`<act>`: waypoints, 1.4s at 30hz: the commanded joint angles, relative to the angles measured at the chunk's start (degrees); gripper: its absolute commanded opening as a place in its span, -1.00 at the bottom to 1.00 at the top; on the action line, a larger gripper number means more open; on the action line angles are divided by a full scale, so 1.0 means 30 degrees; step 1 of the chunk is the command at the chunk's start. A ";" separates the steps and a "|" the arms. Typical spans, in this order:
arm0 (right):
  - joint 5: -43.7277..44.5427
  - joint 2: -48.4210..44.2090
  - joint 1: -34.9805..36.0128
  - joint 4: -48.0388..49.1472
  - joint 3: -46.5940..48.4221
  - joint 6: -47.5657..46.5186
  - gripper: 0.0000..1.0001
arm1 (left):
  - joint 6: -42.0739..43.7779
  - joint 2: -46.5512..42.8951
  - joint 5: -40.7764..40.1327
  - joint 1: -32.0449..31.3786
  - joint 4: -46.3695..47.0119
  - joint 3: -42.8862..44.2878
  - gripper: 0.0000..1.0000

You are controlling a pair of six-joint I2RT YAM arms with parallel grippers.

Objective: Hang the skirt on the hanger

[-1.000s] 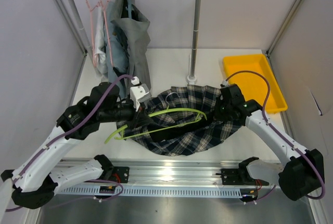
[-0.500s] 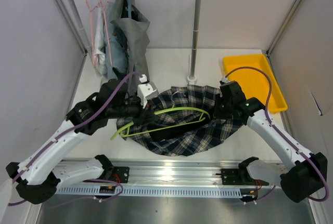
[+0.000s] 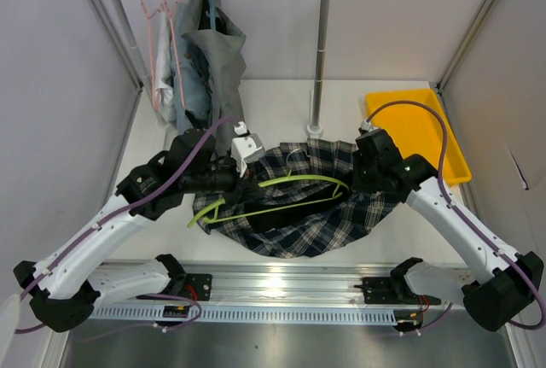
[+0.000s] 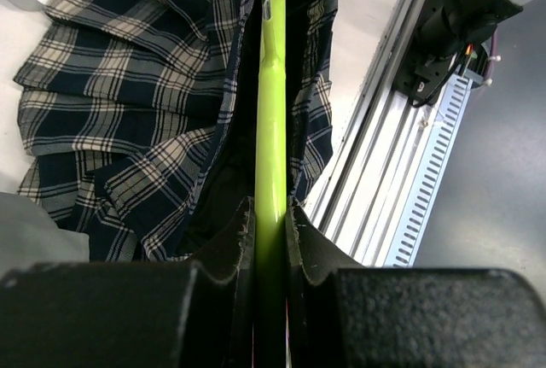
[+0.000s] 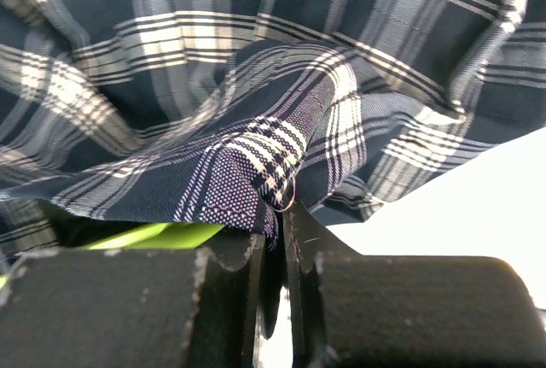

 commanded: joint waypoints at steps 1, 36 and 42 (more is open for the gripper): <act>-0.0342 -0.0043 0.0484 0.0484 0.1578 0.0263 -1.00 | 0.0548 0.0361 0.0006 -0.0267 0.0871 -0.0398 -1.00; -0.0048 -0.0861 0.2037 0.1245 0.0555 0.1083 -0.35 | -0.1648 0.1913 -0.0141 -0.0414 0.7549 -0.2597 -1.00; 0.0156 -0.1741 0.2037 0.1480 0.0143 0.0995 0.21 | -0.2028 0.2177 0.0005 -0.0414 0.8573 -0.3385 -1.00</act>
